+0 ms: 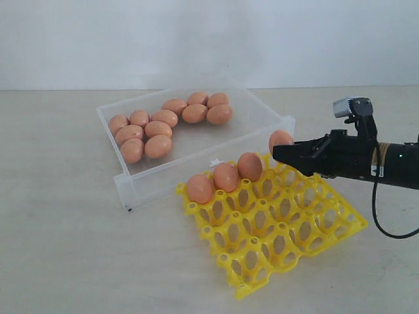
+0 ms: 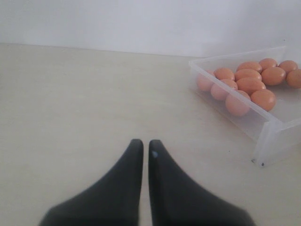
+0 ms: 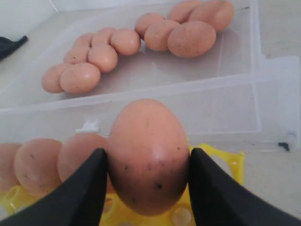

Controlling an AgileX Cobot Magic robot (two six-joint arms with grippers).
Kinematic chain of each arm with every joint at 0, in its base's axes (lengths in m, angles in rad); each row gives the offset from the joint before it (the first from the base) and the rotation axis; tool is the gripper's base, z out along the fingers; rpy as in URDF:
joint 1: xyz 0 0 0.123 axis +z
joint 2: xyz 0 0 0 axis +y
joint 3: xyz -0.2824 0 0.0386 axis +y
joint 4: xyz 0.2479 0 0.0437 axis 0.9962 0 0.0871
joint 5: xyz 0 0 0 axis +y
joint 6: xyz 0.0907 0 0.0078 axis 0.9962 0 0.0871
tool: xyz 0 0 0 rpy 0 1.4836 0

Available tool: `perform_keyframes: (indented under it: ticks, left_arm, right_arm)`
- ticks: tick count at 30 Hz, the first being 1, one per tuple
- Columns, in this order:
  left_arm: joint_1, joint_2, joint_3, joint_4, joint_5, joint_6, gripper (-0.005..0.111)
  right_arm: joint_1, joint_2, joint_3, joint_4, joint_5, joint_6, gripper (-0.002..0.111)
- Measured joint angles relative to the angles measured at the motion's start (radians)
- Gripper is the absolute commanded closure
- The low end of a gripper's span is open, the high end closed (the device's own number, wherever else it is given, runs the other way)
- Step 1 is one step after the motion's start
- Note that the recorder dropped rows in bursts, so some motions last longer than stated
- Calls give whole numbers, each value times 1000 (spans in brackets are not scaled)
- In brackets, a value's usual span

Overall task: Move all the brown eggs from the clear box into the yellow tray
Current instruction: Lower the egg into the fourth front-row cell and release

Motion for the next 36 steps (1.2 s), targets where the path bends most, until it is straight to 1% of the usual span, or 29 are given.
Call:
perform_keyframes:
  ticks: [5,8,11,15,16,19,21,23,36]
  left_arm:
    - [0,0,0,0,0,0,103]
    - [0,0,0,0,0,0,103]
    - [0,0,0,0,0,0,103]
    - [0,0,0,0,0,0,103]
    - [0,0,0,0,0,0,103]
    - [0,0,0,0,0,0,103]
    - [0,0,0,0,0,0,103]
    - [0,0,0,0,0,0,103]
    - [0,0,0,0,0,0,103]
  right_arm:
    - [2,0,0,3,11,-59,109]
    - [22,0,0,29,20,-94,108]
    - [54,0,0,43,57,-131,104]
    - [85,0,0,68,92,-169,87]
    - [85,0,0,76,99,-171,80]
    - [92,-2,0,95,108,-175,66]
    - [94,-2,0,110,115,-175,61]
    - [94,-2,0,124,131,-175,59]
    - [94,-5,0,150,142,-179,59]
